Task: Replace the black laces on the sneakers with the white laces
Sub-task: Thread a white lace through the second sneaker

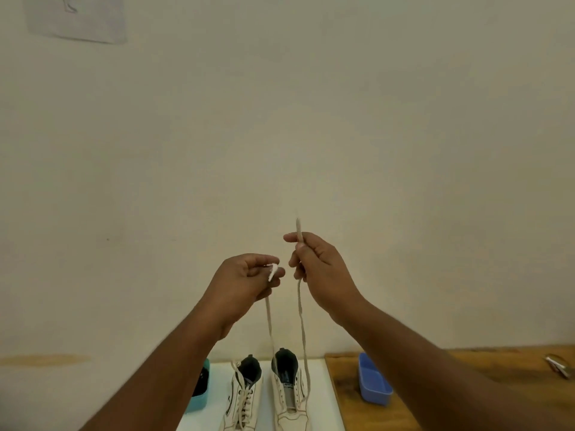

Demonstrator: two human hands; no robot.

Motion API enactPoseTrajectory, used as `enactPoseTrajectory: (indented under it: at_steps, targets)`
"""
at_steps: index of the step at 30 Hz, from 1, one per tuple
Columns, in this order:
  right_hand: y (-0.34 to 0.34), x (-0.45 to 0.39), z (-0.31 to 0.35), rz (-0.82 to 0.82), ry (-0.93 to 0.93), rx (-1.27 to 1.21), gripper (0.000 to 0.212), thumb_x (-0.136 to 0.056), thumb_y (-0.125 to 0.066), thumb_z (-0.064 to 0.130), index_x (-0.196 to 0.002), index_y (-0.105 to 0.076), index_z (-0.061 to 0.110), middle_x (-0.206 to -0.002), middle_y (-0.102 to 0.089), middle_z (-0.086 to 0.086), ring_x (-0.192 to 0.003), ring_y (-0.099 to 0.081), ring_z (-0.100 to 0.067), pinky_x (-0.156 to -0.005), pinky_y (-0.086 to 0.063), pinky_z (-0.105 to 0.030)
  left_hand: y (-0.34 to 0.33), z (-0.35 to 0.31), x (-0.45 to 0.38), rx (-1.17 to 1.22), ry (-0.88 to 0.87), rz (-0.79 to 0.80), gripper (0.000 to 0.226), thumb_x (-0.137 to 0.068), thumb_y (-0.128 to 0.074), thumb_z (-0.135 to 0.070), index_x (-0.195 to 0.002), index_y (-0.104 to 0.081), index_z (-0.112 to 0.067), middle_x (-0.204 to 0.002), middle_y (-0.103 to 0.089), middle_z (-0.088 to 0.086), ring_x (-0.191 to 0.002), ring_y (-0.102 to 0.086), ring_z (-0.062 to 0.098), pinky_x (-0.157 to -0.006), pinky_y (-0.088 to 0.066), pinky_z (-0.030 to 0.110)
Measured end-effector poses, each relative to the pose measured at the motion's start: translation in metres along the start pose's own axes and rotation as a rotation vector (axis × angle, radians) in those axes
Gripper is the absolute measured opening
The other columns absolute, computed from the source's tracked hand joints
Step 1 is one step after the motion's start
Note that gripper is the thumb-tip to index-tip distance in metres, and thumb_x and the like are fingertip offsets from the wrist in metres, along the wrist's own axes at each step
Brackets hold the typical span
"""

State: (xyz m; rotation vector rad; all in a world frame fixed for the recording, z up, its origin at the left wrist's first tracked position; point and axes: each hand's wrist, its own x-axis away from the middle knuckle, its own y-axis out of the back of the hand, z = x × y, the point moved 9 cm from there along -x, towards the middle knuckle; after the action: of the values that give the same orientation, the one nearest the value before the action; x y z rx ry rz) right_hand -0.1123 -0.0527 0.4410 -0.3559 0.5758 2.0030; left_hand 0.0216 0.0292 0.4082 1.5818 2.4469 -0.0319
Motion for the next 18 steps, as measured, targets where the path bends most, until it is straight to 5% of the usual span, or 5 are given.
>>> enactPoseTrajectory:
  at_steps: [5, 10, 14, 18]
  targets:
    - [0.004, 0.001, 0.0, -0.088, 0.058, 0.036, 0.024, -0.108, -0.044, 0.026, -0.107, -0.069, 0.028, -0.069, -0.059, 0.006, -0.065, -0.053, -0.006, -0.063, -0.047, -0.022, 0.008, -0.012, -0.001, -0.259, -0.195, -0.243, 0.023, -0.103, -0.051, -0.037, -0.096, -0.072, -0.031, -0.092, -0.072, -0.013, -0.09, -0.064, 0.004, -0.076, -0.048, 0.022]
    - [0.001, 0.005, -0.001, -0.085, 0.072, 0.116, 0.03, -0.108, -0.042, 0.041, -0.111, -0.07, 0.031, -0.068, -0.06, 0.005, -0.065, -0.055, -0.013, -0.063, -0.048, -0.025, -0.002, -0.007, -0.005, -0.027, -0.142, -0.251, 0.029, -0.106, -0.044, -0.038, -0.098, -0.07, -0.03, -0.095, -0.069, -0.01, -0.095, -0.063, 0.008, -0.083, -0.051, 0.028]
    - [-0.005, 0.012, 0.006, -0.073, 0.144, 0.137, 0.026, -0.106, -0.05, 0.031, -0.12, -0.073, 0.035, -0.087, -0.072, 0.02, -0.083, -0.067, -0.001, -0.074, -0.054, -0.02, -0.005, -0.006, -0.006, 0.086, -0.132, -0.292, 0.014, -0.101, -0.057, -0.032, -0.104, -0.07, -0.032, -0.089, -0.073, -0.008, -0.085, -0.067, 0.001, -0.075, -0.047, 0.024]
    - [-0.004, 0.013, 0.006, -0.113, 0.146, 0.175, 0.026, -0.105, -0.054, 0.027, -0.117, -0.074, 0.037, -0.097, -0.074, 0.023, -0.093, -0.068, -0.001, -0.08, -0.057, -0.024, -0.007, -0.001, -0.005, 0.19, -0.1, -0.306, 0.013, -0.097, -0.063, -0.033, -0.101, -0.075, -0.031, -0.091, -0.075, -0.014, -0.089, -0.068, 0.001, -0.083, -0.05, 0.025]
